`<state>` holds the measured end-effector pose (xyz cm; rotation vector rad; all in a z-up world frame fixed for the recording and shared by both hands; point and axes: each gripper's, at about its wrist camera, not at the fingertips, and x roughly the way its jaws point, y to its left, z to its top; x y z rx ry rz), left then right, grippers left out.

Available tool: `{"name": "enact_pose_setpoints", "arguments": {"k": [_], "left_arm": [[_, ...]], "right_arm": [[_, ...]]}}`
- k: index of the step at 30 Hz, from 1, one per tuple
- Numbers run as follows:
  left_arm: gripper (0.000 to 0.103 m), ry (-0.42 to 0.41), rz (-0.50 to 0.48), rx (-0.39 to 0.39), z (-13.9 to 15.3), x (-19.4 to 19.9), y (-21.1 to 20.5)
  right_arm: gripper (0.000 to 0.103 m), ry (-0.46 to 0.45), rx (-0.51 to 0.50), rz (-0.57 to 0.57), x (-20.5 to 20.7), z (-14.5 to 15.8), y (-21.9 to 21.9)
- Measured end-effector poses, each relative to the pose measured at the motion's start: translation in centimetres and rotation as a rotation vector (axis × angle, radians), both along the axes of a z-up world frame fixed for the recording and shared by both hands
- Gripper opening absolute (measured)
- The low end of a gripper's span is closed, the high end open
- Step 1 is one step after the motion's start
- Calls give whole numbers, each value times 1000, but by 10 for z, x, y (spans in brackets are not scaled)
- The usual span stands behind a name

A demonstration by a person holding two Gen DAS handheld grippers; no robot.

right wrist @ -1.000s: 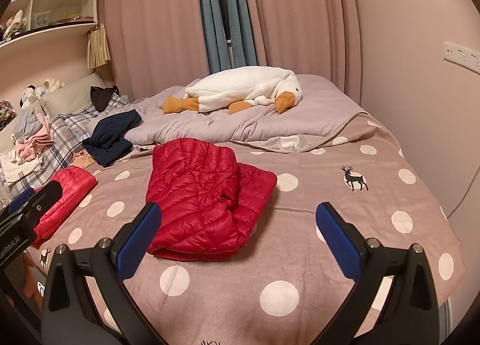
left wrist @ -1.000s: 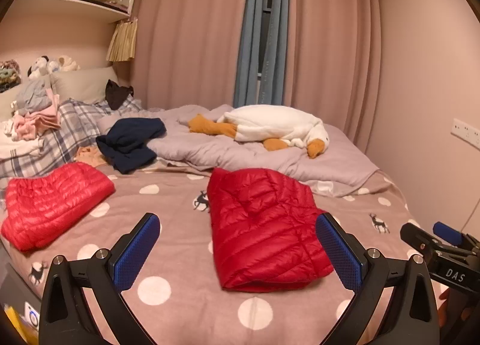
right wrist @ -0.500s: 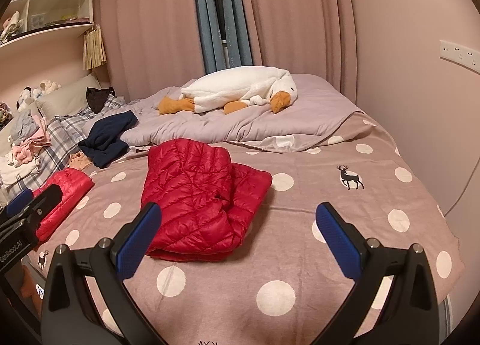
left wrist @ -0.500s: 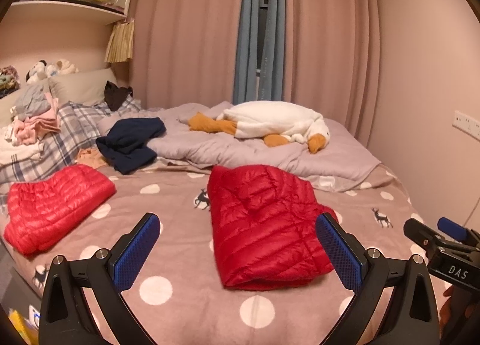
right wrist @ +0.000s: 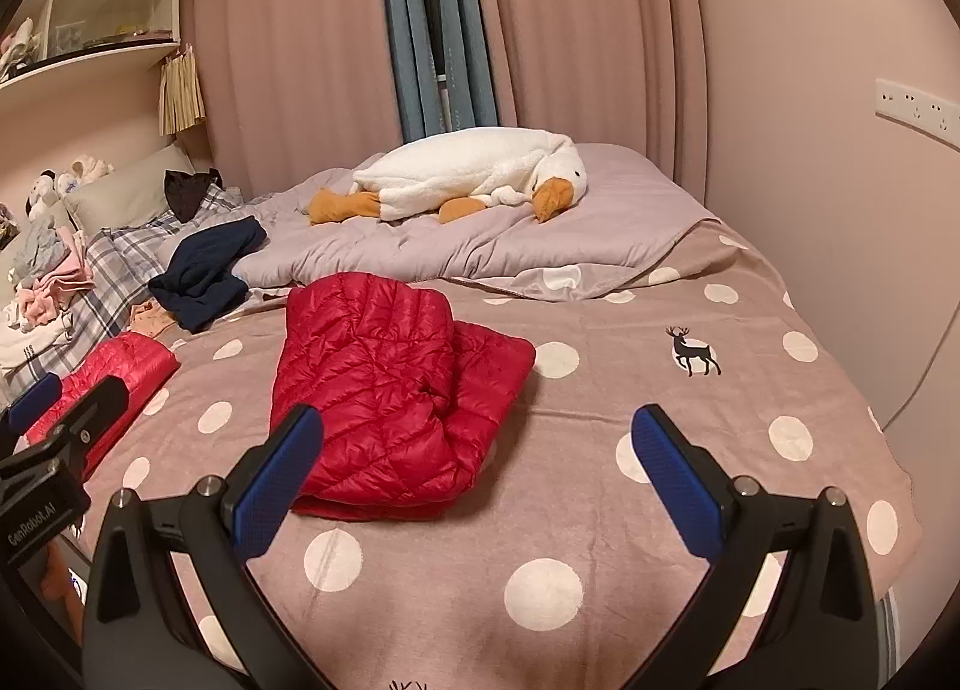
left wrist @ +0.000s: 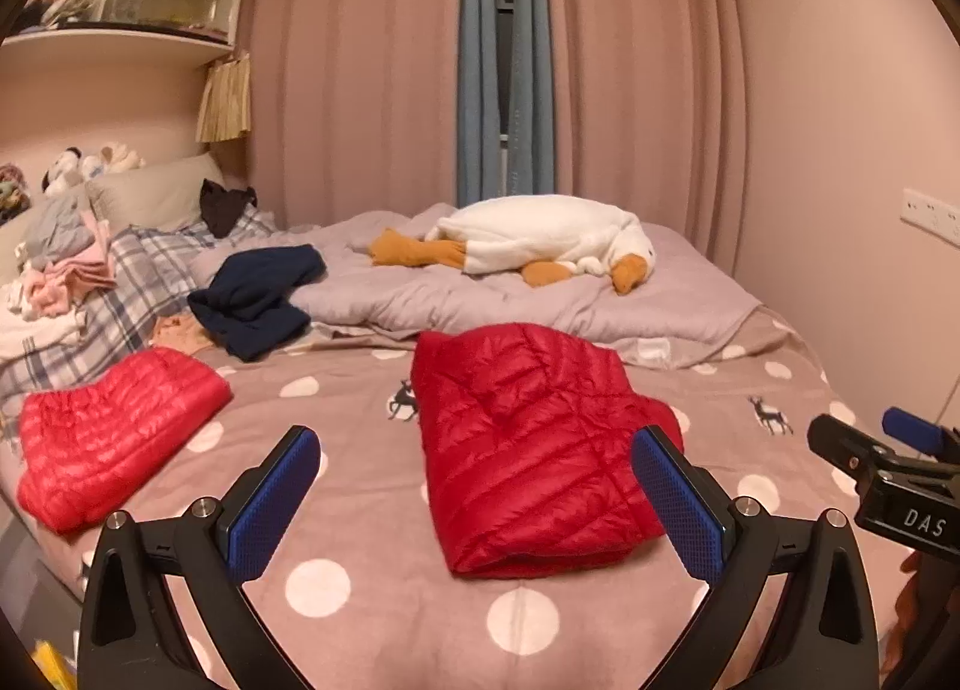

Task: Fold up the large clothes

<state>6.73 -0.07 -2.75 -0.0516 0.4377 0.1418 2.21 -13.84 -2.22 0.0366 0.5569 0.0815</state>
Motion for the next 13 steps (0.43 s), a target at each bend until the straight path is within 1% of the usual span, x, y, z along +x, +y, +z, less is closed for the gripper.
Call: {"name": "enact_pose_setpoints", "arguments": {"k": [4, 13], "left_arm": [[102, 16, -18, 6, -1, 1, -4], [102, 13, -15, -3, -1, 2, -4]], "right_arm": [[103, 1, 0, -1, 0, 0, 0], [103, 3, -1, -6, 0, -1, -1]]}}
